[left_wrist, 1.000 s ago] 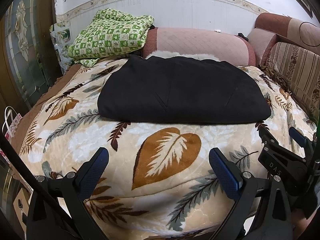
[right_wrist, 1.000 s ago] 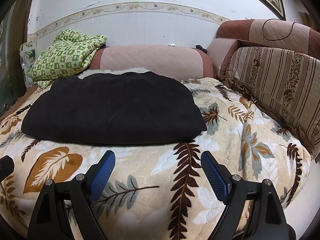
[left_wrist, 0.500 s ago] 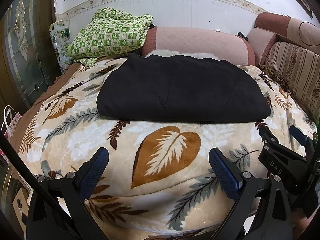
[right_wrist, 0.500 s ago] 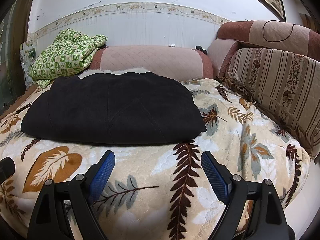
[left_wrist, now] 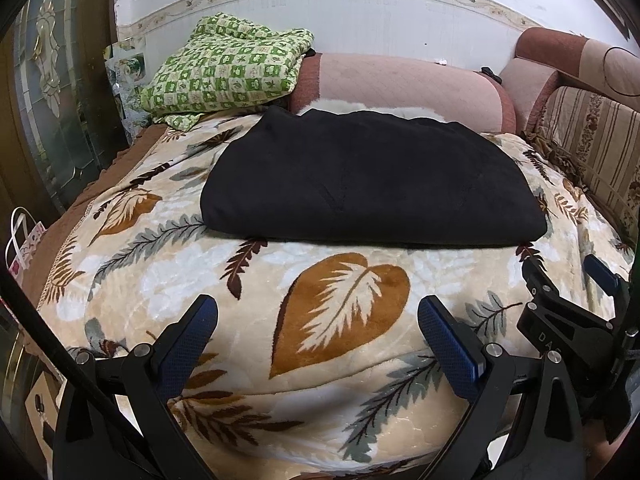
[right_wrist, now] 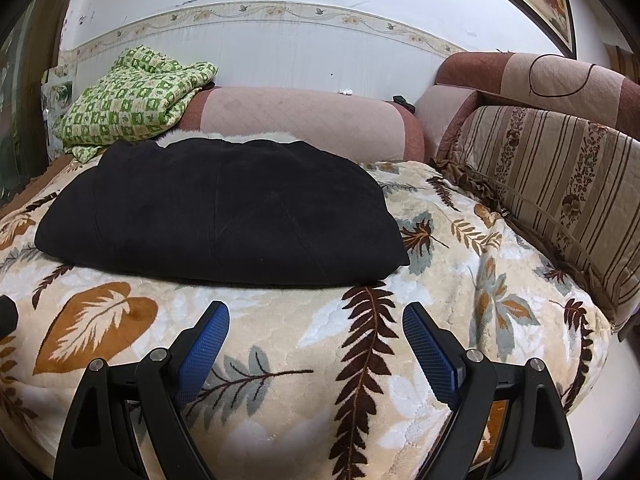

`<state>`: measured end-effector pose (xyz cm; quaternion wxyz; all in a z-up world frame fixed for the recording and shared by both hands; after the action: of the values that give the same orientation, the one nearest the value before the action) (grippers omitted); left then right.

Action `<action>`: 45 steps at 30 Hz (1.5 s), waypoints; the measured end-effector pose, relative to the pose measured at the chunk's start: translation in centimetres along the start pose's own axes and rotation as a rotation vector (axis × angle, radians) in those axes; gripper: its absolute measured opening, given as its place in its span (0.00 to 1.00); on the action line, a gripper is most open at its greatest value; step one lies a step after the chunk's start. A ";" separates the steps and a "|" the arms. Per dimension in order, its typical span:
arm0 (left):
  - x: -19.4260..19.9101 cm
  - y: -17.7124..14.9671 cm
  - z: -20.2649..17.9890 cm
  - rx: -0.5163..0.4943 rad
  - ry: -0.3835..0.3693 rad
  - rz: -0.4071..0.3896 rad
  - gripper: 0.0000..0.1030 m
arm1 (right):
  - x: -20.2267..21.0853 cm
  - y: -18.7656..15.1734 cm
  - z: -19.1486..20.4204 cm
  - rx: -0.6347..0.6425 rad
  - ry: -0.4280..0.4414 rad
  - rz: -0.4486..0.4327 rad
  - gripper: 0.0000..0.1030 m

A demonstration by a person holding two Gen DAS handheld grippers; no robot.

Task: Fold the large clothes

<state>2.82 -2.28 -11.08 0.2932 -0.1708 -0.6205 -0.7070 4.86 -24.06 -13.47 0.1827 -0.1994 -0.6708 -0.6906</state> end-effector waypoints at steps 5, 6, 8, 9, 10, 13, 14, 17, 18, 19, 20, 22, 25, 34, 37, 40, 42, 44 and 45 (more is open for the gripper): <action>0.0 0.0 0.1 -0.001 0.008 -0.001 0.97 | -0.2 -0.2 0.2 0.015 -0.007 0.010 0.89; 0.0 0.0 0.1 -0.004 0.010 -0.002 0.97 | -0.3 -0.2 0.2 0.018 -0.009 0.016 0.89; -0.1 -0.1 0.1 -0.007 0.012 -0.006 0.97 | -0.5 -0.3 0.3 0.022 -0.010 0.024 0.89; 0.0 -0.1 0.1 -0.009 0.016 -0.009 0.97 | -0.5 -0.4 0.3 0.024 -0.010 0.028 0.89; 0.0 -0.1 0.0 -0.011 0.018 -0.011 0.97 | -0.6 -0.4 0.3 0.026 -0.011 0.031 0.89; 0.0 -0.2 0.0 -0.018 0.029 -0.017 0.97 | -0.8 -0.6 0.3 0.031 -0.015 0.046 0.89; 0.0 -0.2 0.2 -0.019 0.034 -0.020 0.97 | -0.9 -0.7 0.4 0.032 -0.016 0.050 0.89; 0.0 -0.2 0.1 -0.021 0.044 -0.027 0.97 | -1.1 -0.9 0.4 0.034 -0.017 0.066 0.89; 0.1 -0.2 0.1 -0.021 0.048 -0.030 0.97 | -1.2 -1.0 0.4 0.034 -0.018 0.070 0.89; 0.1 -0.1 0.2 -0.019 0.053 -0.032 0.97 | -1.2 -1.0 0.3 0.035 -0.020 0.075 0.89; 0.1 -0.1 0.1 -0.019 0.055 -0.032 0.97 | -1.3 -1.1 0.4 0.037 -0.023 0.080 0.89; 0.1 -0.2 0.1 -0.019 0.057 -0.032 0.97 | -1.5 -1.2 0.3 0.040 -0.027 0.091 0.89; 0.1 -0.2 0.2 -0.022 0.058 -0.032 0.97 | -1.9 -1.5 0.2 0.035 -0.026 0.114 0.89; 0.1 -0.3 0.1 -0.027 0.061 -0.033 0.97 | -2.7 -2.4 -0.2 0.016 -0.020 0.179 0.90; 0.1 -0.4 0.1 -0.032 0.064 -0.033 0.97 | -2.9 -2.5 -0.2 0.010 -0.015 0.189 0.90; 0.1 -0.5 0.0 -0.037 0.068 -0.033 0.97 | -2.8 -2.6 -0.2 0.011 -0.013 0.191 0.90; 0.1 -0.6 0.1 -0.041 0.073 -0.034 0.97 | -2.7 -2.5 -0.2 0.013 -0.013 0.187 0.90; 0.2 -0.6 0.0 -0.042 0.073 -0.032 0.97 | -2.5 -2.3 -0.2 0.014 -0.013 0.175 0.90; 0.1 -0.7 0.2 -0.043 0.078 -0.032 0.97 | -2.4 -2.2 -0.2 0.014 -0.014 0.165 0.90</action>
<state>2.25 -2.05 -11.48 0.3022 -0.1396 -0.5959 -0.7308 5.72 -24.20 -16.61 0.2358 -0.2577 -0.6582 -0.6669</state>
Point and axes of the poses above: each gripper's, at about its wrist camera, not at the fingertips, and x roughly against the way its jaws point, z to its left, y to its top, the point moved 7 cm from there along -x, roughly the way its jaws point, and after that the axes turned 14 degrees about y, right-handed, at the moved point
